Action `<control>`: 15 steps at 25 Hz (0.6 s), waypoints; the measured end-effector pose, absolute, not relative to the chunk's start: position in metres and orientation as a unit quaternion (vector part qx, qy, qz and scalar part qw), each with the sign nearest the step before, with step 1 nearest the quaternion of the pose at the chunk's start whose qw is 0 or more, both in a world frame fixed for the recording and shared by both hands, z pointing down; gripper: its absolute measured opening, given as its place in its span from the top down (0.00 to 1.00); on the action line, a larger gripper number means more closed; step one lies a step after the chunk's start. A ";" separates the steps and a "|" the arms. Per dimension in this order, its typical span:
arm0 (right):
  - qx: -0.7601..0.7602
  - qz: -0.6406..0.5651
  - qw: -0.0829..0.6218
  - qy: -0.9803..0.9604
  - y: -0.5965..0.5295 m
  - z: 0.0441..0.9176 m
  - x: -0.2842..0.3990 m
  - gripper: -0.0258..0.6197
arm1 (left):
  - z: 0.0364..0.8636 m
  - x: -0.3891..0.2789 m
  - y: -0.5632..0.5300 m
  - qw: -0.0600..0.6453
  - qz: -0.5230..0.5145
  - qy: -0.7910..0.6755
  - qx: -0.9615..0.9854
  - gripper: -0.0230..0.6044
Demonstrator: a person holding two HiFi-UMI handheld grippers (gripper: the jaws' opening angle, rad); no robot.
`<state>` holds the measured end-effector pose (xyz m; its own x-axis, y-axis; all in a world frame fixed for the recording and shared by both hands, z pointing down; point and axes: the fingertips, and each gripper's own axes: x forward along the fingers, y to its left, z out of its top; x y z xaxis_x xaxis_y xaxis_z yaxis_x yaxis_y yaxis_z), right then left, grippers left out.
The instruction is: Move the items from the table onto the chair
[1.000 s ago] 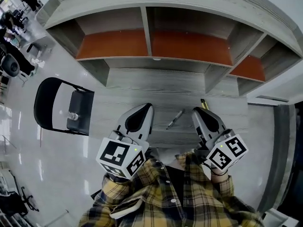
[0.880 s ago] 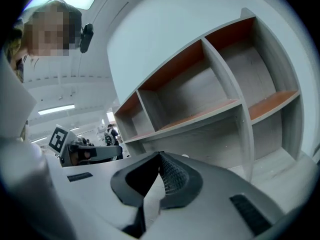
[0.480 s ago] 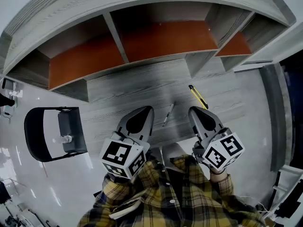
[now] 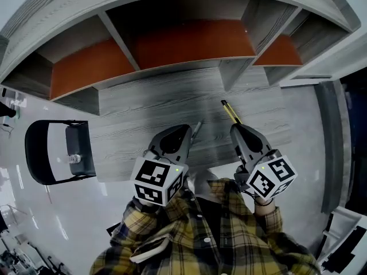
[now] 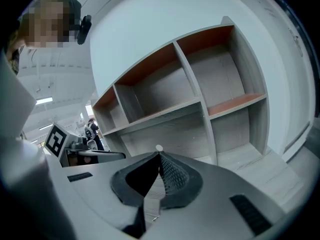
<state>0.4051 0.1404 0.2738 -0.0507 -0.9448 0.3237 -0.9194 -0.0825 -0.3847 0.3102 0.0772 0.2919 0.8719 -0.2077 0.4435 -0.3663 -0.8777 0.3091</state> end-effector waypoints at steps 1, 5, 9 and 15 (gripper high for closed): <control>-0.688 -0.257 0.023 0.678 0.140 0.273 0.408 0.93 | 0.293 0.313 0.078 0.195 0.205 -0.152 0.947 0.96; -0.685 -0.256 0.030 0.681 0.141 0.274 0.414 0.93 | 0.304 0.321 0.081 0.203 0.224 -0.158 0.940 0.95; -0.680 -0.261 0.031 0.684 0.143 0.279 0.418 0.93 | 0.314 0.328 0.085 0.226 0.233 -0.153 0.933 0.81; -0.684 -0.272 0.040 0.675 0.147 0.287 0.429 0.93 | 0.337 0.338 0.092 0.228 0.264 -0.140 0.927 0.68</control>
<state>0.4294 0.1473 0.2870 -0.0597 -0.9462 0.3181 -0.9025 -0.0850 -0.4221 0.3380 0.0917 0.3374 0.8219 -0.1393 0.5523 -0.3796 -0.8569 0.3488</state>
